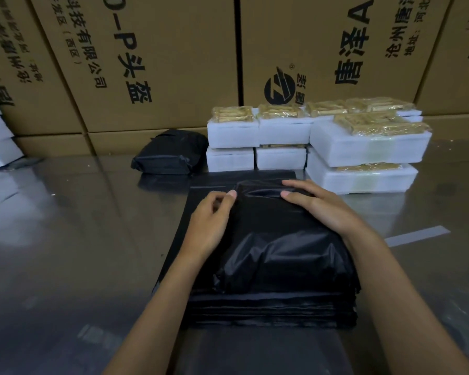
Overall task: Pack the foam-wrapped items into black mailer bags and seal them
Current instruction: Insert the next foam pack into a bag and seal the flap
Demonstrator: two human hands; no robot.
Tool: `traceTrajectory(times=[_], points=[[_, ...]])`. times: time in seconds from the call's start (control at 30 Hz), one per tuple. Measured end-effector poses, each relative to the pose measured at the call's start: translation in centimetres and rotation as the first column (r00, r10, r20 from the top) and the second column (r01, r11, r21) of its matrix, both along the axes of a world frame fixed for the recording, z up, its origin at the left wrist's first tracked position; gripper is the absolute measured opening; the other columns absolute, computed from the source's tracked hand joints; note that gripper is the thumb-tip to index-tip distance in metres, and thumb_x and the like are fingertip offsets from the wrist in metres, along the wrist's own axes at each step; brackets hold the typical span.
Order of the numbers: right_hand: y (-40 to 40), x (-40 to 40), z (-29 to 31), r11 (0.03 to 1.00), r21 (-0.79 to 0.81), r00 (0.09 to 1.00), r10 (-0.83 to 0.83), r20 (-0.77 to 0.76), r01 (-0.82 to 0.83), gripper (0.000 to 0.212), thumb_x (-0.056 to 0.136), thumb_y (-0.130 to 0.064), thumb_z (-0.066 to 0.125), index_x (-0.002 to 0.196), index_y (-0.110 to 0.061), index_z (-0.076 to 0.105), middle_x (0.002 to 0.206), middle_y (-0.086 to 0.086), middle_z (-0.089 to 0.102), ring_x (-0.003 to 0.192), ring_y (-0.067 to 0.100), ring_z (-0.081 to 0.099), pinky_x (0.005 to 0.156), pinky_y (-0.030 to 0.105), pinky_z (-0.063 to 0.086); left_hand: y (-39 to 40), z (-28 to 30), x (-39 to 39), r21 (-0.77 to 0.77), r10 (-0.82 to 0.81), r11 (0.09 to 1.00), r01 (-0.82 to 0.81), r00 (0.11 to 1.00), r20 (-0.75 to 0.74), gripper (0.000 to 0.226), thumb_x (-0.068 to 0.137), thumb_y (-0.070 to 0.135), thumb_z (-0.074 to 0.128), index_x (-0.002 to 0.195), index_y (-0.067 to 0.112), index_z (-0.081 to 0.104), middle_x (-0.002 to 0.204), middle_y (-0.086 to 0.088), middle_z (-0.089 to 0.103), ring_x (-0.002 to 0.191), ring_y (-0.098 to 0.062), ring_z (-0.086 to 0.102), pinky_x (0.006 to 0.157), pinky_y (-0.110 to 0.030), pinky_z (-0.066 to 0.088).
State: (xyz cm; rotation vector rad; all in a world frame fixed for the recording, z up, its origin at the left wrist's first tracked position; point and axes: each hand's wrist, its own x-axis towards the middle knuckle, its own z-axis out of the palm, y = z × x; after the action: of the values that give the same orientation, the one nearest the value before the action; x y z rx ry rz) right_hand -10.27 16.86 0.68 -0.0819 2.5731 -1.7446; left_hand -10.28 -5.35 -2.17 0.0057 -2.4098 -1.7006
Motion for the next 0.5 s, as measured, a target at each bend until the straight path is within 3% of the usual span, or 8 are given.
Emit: traceTrajectory(times=[0.07,0.17,0.23,0.3,0.33,0.4,0.43,0.5], points=[[-0.2,0.4,0.3,1.0,0.009,0.999,-0.029,-0.027,0.03,0.029,0.082,-0.054,0.072,0.111,-0.052,0.07,0.16,-0.009,0.033,0.147,0.007,0.028,0.109,0.03,0.032,-2.1,0.5,0.7,0.019,-0.011,1.0,0.009,0.987,0.158,0.035,0.085,0.064,0.059,0.093,0.032,0.069,0.1,0.013,0.068,0.088,-0.005,0.063,0.072,-0.023,0.046],[-0.4,1.0,1.0,0.96,0.181,0.954,-0.166,-0.248,0.214,0.027,0.084,-0.053,0.071,0.107,-0.04,0.075,0.157,-0.003,0.04,0.147,0.011,0.03,0.112,0.038,0.029,-5.3,0.7,1.8,0.291,-0.251,0.945,0.147,0.898,0.361,0.025,0.084,0.038,0.074,0.099,0.019,0.076,0.104,-0.005,0.074,0.085,-0.018,0.066,0.069,-0.028,0.047],[-0.8,1.4,1.9,0.863,0.323,0.858,-0.21,-0.469,0.388,0.027,0.088,-0.05,0.068,0.108,-0.032,0.075,0.148,-0.003,0.051,0.142,0.018,0.036,0.114,0.045,0.027,-6.2,0.4,2.3,0.373,-0.296,0.912,0.169,0.902,0.316,0.029,0.084,0.016,0.074,0.111,0.005,0.071,0.108,-0.013,0.073,0.09,-0.024,0.064,0.071,-0.03,0.047],[-1.6,1.8,3.3,0.872,0.255,0.772,-0.193,-0.606,0.418,0.018,0.092,-0.039,0.066,0.105,-0.028,0.074,0.128,-0.009,0.064,0.133,0.018,0.045,0.111,0.039,0.033,-5.9,0.1,2.8,0.369,-0.218,0.921,0.126,0.951,0.218,0.02,0.084,0.002,0.071,0.103,0.003,0.068,0.095,-0.012,0.073,0.076,-0.018,0.064,0.056,-0.023,0.047],[-2.2,1.9,4.2,0.911,0.188,0.76,-0.178,-0.625,0.368,0.013,0.093,-0.033,0.065,0.101,-0.028,0.074,0.115,-0.016,0.066,0.125,0.013,0.051,0.105,0.028,0.038,-5.5,0.1,3.0,0.373,-0.176,0.922,0.104,0.971,0.165,0.014,0.083,-0.003,0.07,0.094,0.007,0.068,0.088,-0.011,0.071,0.069,-0.014,0.063,0.051,-0.023,0.046],[-4.3,2.1,5.8,0.98,0.096,0.823,-0.089,-0.561,0.172,0.012,0.094,-0.027,0.063,0.098,-0.028,0.075,0.099,-0.025,0.069,0.105,-0.003,0.06,0.085,0.002,0.039,-4.8,0.2,3.2,0.347,-0.098,0.935,0.073,0.993,0.058,0.023,0.082,-0.007,0.069,0.077,0.015,0.067,0.08,-0.006,0.068,0.065,-0.014,0.061,0.053,-0.025,0.044],[-5.7,2.0,6.3,0.995,0.088,0.865,-0.002,-0.502,0.054,0.014,0.095,-0.024,0.063,0.099,-0.028,0.076,0.097,-0.024,0.071,0.098,-0.007,0.062,0.078,-0.002,0.04,-4.5,0.1,3.3,0.323,-0.072,0.944,0.066,0.997,0.006,0.029,0.082,-0.008,0.069,0.072,0.019,0.067,0.078,-0.003,0.068,0.069,-0.014,0.061,0.058,-0.026,0.044],[-8.6,1.6,6.8,0.978,0.155,0.91,0.19,-0.368,-0.141,0.016,0.096,-0.021,0.063,0.101,-0.024,0.077,0.095,-0.015,0.075,0.095,-0.006,0.066,0.084,0.005,0.045,-3.9,0.3,3.5,0.308,-0.036,0.949,0.061,0.996,-0.086,0.035,0.083,-0.007,0.067,0.067,0.024,0.069,0.077,0.004,0.069,0.076,-0.01,0.063,0.068,-0.022,0.047]])
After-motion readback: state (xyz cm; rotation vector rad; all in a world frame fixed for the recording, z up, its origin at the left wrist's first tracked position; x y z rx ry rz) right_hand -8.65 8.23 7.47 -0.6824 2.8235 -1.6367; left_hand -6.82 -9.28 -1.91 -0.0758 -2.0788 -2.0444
